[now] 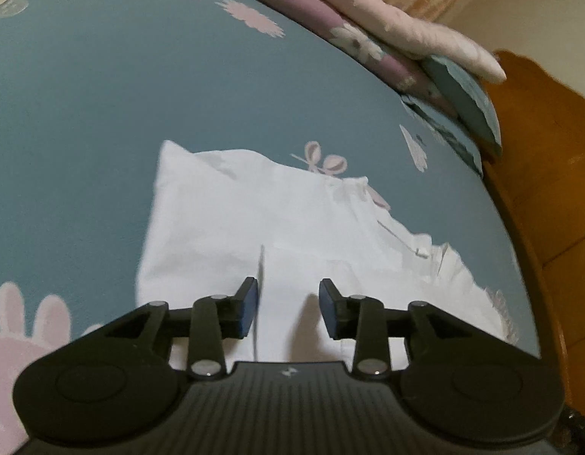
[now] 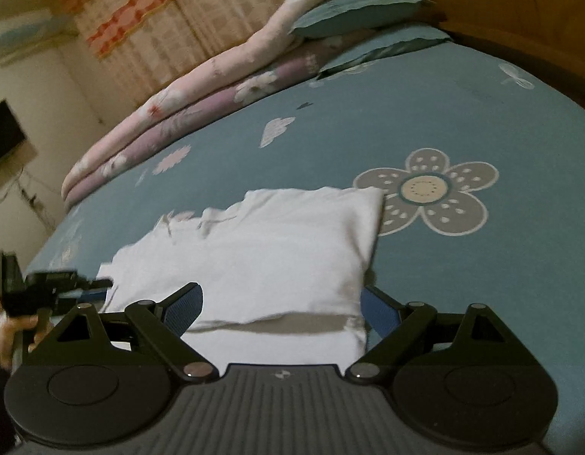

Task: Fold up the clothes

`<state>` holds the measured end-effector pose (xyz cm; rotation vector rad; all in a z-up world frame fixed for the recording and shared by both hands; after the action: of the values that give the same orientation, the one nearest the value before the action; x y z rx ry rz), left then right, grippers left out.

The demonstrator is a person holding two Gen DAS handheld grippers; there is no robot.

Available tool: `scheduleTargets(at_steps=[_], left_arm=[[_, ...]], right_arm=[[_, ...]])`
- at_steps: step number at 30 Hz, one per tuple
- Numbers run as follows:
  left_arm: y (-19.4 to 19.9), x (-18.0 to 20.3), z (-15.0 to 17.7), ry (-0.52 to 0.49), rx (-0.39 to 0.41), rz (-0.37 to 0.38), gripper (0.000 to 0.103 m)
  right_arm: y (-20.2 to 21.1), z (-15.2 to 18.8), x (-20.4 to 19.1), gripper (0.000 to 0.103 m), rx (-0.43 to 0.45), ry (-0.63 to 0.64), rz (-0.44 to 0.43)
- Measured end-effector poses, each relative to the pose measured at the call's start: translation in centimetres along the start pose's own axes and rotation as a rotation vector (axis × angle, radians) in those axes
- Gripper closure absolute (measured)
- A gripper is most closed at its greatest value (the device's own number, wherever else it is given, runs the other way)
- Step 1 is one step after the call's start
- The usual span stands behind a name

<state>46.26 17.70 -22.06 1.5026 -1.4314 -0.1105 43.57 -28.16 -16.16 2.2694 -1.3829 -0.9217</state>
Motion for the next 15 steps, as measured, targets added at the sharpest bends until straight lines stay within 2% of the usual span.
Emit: scheduleTargets(at_steps=[2,3,4,6,11,13,15], left_arm=[[-0.3,0.7,0.2,-0.048,0.004,-0.023,0.074],[-0.3,1.0,0.0,-0.067,0.009,-0.038,0.092],[-0.2,1.2,-0.1,-0.086,0.014,-0.054,0.100],[0.0,1.7,-0.4,-0.121,0.025,-0.080,0.100],[0.9,2.1,-2.2,-0.138,0.056,-0.077,0.100],[0.5,1.7,-2.3,-0.128,0.030,-0.089,0.097],[0.3,1.1,-2.1,-0.124,0.009,-0.102,0.095]], right_arm=[[0.0,0.1,-0.4,0.010,-0.004,0.026,0.008],[0.1,0.0,-0.3,0.010,-0.003,0.031,0.013],[0.2,0.0,-0.2,0.010,0.000,0.028,0.018],[0.5,-0.2,0.5,0.010,0.008,0.004,0.023],[0.7,-0.6,2.6,0.010,0.030,-0.057,0.079],[0.9,-0.8,3.5,0.013,0.050,-0.075,0.103],[0.8,-1.2,4.1,0.032,0.073,-0.083,0.114]])
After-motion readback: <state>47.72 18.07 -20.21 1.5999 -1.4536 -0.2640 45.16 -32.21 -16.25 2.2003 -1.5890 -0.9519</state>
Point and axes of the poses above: each gripper's, at about its wrist camera, not at the fingertips, and y roughly against the way its jaws point, x to its right, z to its underside, the point moved 5 cm from there along -y, roughly the way its jaws point, and after that the axes turned 5 degrees about y, right-handed, at the moved point
